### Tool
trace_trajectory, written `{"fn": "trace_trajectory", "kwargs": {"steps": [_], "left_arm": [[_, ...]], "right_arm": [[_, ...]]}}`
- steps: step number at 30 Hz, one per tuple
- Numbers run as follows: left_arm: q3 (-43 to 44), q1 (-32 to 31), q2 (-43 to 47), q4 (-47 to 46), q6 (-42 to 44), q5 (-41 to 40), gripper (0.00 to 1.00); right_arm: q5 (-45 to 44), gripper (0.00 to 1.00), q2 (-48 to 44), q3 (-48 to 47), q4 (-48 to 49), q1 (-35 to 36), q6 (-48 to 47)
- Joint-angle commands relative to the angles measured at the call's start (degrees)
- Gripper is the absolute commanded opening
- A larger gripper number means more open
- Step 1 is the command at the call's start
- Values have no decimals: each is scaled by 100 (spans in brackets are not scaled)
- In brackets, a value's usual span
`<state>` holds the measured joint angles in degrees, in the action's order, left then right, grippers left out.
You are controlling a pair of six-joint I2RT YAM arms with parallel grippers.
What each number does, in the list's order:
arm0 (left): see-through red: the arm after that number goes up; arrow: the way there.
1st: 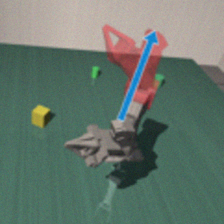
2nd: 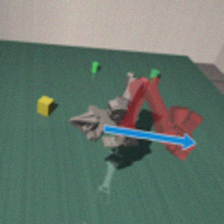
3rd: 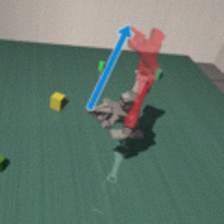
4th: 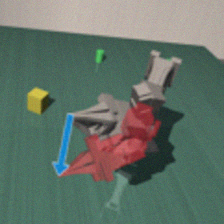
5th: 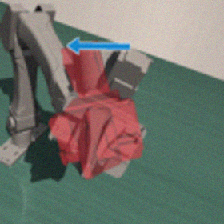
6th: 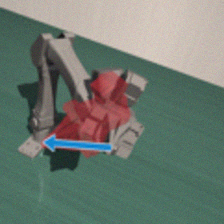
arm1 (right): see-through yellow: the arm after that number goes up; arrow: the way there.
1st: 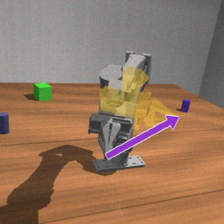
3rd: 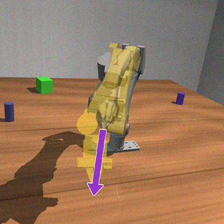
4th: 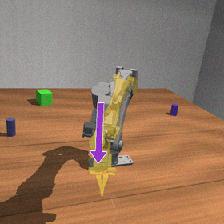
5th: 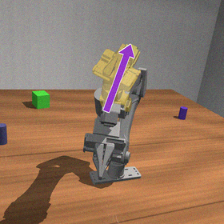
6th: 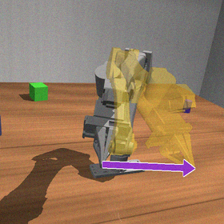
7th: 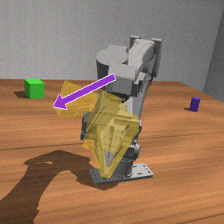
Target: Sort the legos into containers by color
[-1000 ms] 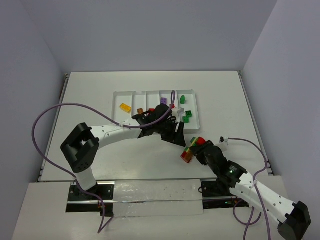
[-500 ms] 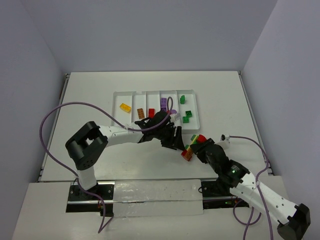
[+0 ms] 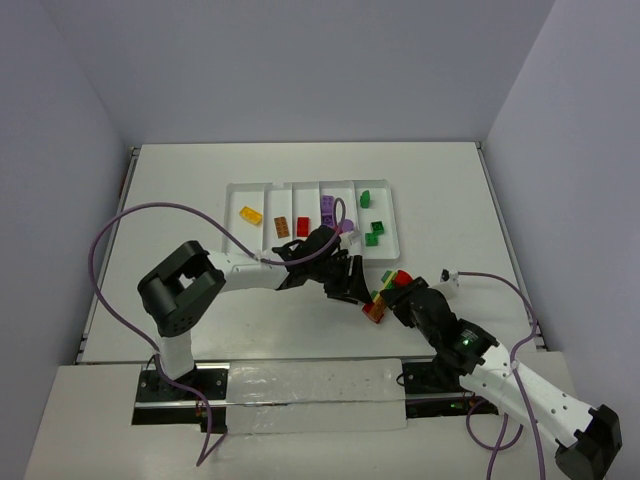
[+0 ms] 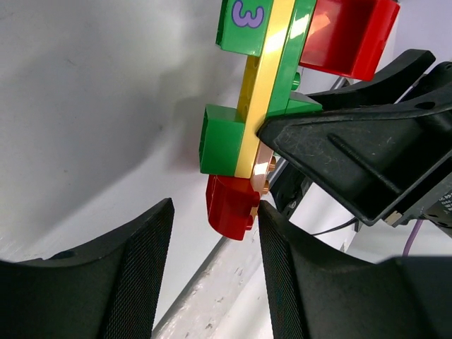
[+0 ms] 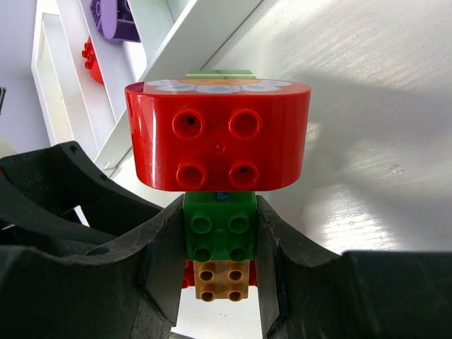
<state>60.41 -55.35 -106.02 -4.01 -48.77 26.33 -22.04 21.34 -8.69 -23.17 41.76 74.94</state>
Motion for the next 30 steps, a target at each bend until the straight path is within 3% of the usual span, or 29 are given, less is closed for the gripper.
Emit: {"fn": "trace_trajectory", "kwargs": {"steps": [1,11,19,27,30], "left_arm": [[-53,-14,20,-375,-33,148,58],[-175,-15,-33,-628,-168,316,56],[-260,-11,9,-796,-222,433,43],[-275,-11,-42,-854,-262,495,42],[-258,-11,-29,-804,-219,460,37]], "right_arm": [[-148,1,-10,-280,354,34,94],[20,1,-24,-172,657,34,272],[84,1,89,-116,974,34,379],[183,1,160,-11,1218,34,496],[170,1,153,-31,1206,28,504]]}}
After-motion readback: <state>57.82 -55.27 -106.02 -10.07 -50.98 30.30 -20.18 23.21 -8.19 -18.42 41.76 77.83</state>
